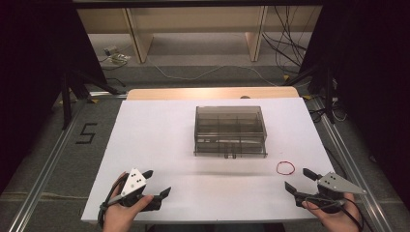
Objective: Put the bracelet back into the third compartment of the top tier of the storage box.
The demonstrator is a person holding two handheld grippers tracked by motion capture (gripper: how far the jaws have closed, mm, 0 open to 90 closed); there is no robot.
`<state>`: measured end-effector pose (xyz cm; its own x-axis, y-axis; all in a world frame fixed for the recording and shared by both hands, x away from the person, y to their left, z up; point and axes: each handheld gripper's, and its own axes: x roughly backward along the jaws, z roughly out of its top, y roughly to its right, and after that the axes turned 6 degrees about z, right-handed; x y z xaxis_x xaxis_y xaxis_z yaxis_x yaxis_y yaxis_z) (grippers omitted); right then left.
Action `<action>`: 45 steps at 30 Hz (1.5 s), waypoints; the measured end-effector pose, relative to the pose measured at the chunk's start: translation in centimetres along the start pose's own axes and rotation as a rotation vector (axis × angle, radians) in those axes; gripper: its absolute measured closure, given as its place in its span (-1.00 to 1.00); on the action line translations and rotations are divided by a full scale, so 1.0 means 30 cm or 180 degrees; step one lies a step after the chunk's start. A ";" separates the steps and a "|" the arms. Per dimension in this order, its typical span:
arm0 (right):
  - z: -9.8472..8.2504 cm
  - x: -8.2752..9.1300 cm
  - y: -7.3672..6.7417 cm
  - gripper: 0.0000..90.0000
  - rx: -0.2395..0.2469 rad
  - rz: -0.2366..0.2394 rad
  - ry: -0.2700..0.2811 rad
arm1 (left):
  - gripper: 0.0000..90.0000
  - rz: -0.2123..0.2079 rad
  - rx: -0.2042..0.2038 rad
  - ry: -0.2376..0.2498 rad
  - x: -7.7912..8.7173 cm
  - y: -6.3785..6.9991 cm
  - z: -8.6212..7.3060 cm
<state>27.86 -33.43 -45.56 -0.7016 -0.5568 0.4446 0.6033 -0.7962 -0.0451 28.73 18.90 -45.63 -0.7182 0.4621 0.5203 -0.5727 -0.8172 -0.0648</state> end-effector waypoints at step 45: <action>0.059 -0.296 0.256 0.37 0.0051 0.0102 -0.1010 | -0.65 0.0092 0.0104 -0.0074 -0.049 -0.031 -0.004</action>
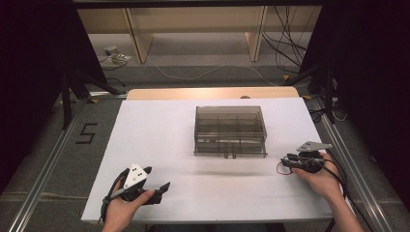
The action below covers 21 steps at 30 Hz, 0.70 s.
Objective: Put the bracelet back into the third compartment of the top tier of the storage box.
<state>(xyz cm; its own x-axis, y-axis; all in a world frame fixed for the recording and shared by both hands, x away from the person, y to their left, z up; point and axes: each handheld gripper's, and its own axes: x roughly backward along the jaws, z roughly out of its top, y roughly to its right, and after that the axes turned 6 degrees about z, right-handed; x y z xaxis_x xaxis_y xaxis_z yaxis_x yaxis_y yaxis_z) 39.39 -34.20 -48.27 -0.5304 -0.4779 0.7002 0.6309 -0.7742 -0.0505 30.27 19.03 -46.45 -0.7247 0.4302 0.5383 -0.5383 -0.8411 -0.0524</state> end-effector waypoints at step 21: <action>0.011 -0.034 -0.010 0.60 0.0149 0.0125 -0.0064 | -0.64 0.0001 0.0018 -0.0029 -0.005 -0.001 -0.002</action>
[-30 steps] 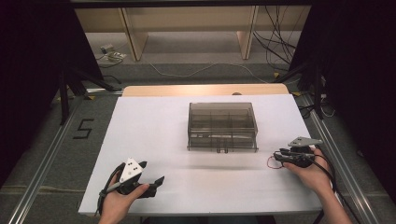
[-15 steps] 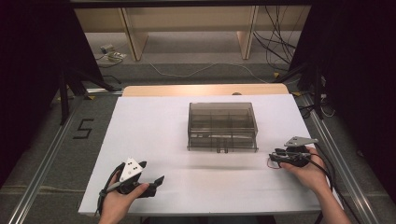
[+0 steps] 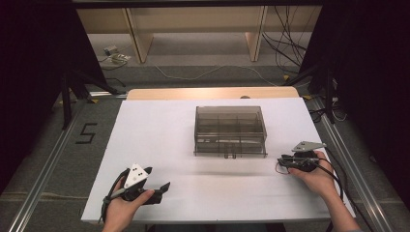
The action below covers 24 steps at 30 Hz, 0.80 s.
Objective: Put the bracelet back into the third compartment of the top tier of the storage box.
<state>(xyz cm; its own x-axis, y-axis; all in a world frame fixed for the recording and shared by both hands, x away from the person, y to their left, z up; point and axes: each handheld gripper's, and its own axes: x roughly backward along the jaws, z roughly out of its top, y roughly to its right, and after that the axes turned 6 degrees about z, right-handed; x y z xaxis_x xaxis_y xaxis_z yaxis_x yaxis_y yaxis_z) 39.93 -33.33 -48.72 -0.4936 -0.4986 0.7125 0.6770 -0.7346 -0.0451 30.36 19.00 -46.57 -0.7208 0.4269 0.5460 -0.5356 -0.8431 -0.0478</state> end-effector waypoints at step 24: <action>0.008 -0.004 -0.008 0.99 -0.0006 0.0024 -0.0028 | -0.64 0.0021 0.0020 0.0023 0.000 -0.004 -0.002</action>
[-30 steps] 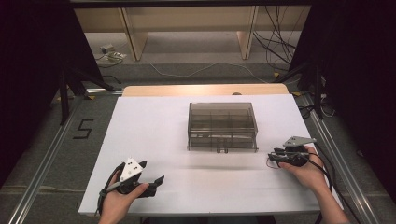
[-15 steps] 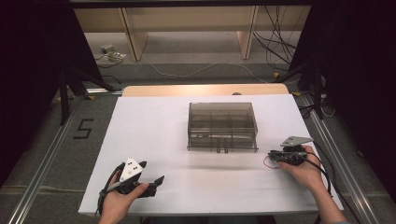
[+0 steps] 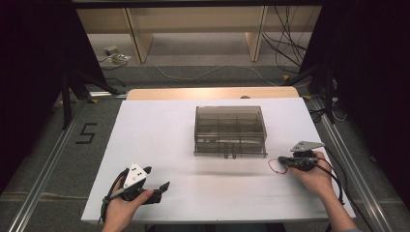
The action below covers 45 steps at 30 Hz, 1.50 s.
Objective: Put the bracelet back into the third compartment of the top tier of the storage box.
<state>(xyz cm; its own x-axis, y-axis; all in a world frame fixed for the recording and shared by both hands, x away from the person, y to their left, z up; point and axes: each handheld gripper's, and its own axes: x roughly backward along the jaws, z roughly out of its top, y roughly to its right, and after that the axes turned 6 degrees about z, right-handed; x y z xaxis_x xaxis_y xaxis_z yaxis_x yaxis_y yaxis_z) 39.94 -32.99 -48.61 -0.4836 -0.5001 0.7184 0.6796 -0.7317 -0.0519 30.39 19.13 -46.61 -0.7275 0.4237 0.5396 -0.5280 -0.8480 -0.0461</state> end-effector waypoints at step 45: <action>0.031 0.080 -0.009 1.00 -0.0157 -0.0052 0.0313 | -0.64 0.0023 0.0002 0.0024 0.003 -0.003 0.001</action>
<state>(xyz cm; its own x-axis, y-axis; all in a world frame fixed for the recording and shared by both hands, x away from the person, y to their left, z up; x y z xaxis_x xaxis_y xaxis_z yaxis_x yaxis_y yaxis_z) 39.12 -33.57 -46.24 -0.5479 -0.5292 0.6479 0.6444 -0.7609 -0.0766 30.39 19.25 -46.54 -0.7346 0.4198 0.5330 -0.5224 -0.8513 -0.0495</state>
